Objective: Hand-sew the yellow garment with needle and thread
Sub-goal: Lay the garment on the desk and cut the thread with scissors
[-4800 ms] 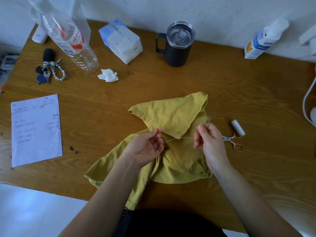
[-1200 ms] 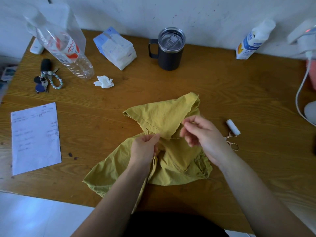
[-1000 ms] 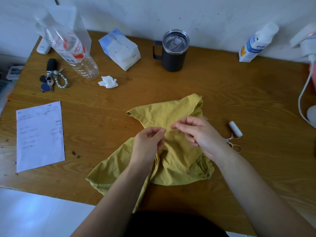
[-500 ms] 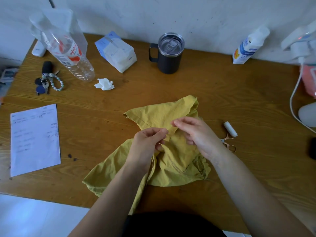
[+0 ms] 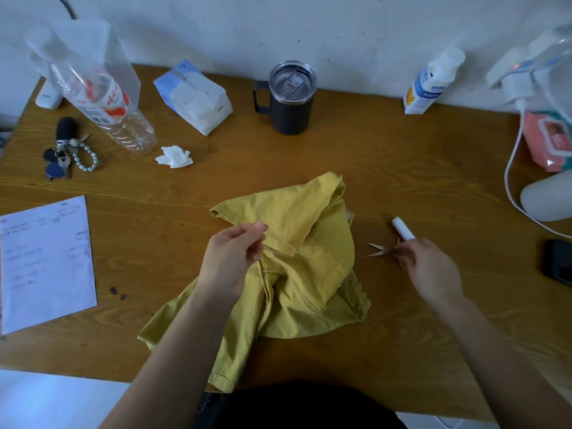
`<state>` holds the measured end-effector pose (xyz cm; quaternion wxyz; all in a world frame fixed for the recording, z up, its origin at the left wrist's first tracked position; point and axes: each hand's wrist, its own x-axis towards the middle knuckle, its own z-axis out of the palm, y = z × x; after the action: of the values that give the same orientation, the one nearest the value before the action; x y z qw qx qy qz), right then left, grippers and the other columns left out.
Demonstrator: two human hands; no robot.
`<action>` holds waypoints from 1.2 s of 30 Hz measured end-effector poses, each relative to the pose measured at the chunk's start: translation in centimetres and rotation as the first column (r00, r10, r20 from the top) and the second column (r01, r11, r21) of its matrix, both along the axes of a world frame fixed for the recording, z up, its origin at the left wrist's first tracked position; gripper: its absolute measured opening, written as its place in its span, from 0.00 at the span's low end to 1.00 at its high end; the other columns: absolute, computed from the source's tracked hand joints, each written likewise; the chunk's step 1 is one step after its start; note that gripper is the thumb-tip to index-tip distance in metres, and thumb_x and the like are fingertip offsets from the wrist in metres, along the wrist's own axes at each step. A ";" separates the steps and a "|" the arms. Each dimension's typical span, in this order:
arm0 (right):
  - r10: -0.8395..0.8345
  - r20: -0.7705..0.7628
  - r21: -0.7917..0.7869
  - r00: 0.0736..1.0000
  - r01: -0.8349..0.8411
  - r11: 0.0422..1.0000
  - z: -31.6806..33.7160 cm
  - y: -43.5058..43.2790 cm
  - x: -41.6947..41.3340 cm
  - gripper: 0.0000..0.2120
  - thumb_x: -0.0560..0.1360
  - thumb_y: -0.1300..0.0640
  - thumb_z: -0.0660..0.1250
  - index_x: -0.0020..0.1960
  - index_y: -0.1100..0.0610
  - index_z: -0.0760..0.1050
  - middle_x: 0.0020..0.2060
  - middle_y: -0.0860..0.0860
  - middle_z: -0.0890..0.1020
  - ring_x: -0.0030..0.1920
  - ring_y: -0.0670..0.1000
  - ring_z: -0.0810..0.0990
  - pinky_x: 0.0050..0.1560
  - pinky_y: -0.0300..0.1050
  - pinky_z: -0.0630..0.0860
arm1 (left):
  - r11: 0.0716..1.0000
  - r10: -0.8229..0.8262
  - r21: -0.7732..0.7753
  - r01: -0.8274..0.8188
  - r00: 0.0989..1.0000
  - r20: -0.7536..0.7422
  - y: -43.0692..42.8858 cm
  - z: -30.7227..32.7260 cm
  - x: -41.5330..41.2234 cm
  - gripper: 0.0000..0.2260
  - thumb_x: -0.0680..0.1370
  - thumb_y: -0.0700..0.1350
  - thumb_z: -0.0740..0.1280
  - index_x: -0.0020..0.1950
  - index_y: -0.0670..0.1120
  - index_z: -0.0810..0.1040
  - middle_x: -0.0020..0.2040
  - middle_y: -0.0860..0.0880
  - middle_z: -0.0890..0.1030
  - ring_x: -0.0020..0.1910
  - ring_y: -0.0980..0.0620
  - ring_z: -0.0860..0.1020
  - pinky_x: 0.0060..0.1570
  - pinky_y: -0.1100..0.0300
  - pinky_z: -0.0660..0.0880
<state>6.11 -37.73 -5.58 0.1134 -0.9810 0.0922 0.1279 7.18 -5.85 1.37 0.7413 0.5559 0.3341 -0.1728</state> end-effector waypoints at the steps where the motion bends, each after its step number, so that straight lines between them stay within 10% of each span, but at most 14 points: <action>1: 0.006 -0.014 -0.013 1.000 -0.007 1.000 -0.2 -0.3 -0.1 0.10 0.76 0.58 0.65 0.57 0.55 0.77 0.47 0.52 0.77 0.37 0.50 0.74 0.29 0.40 0.65 | 1.000 0.000 -0.001 0.000 1.000 0.001 0.0 0.0 0.0 0.06 0.76 0.40 0.68 0.40 0.42 0.82 0.31 0.51 0.79 0.31 0.57 0.74 0.33 0.65 0.73; 23: 0.181 -0.173 0.015 0.968 -0.181 0.983 -0.9 3.4 -0.6 0.05 0.77 0.57 0.63 0.50 0.57 0.74 0.42 0.53 0.80 0.43 0.53 0.79 0.36 0.42 0.70 | 1.000 0.008 -0.024 -0.008 1.000 -0.007 0.1 -0.2 -0.4 0.06 0.76 0.40 0.68 0.41 0.42 0.82 0.31 0.51 0.79 0.31 0.57 0.74 0.30 0.67 0.73; 30: 0.230 -0.094 -0.024 0.968 -0.234 0.972 -0.6 3.1 -0.1 0.23 0.73 0.54 0.69 0.65 0.54 0.68 0.59 0.55 0.72 0.39 0.54 0.78 0.27 0.37 0.64 | 0.999 0.015 -0.030 -0.015 1.000 0.001 0.0 0.2 -0.4 0.07 0.76 0.38 0.67 0.40 0.41 0.82 0.30 0.50 0.78 0.30 0.57 0.74 0.32 0.65 0.72; 36: 0.292 -0.116 -0.084 0.949 -0.303 0.949 -0.9 2.7 0.1 0.14 0.75 0.51 0.67 0.56 0.58 0.73 0.57 0.54 0.72 0.38 0.52 0.78 0.28 0.37 0.65 | 1.000 -0.003 -0.019 0.003 1.000 -0.004 -0.1 -0.1 -0.4 0.05 0.77 0.39 0.67 0.43 0.41 0.82 0.31 0.50 0.78 0.31 0.56 0.74 0.34 0.64 0.72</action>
<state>6.18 -34.99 -6.44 0.0385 -0.9802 -0.0448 0.1889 6.78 -5.95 1.31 0.7455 0.5489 0.3333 -0.1782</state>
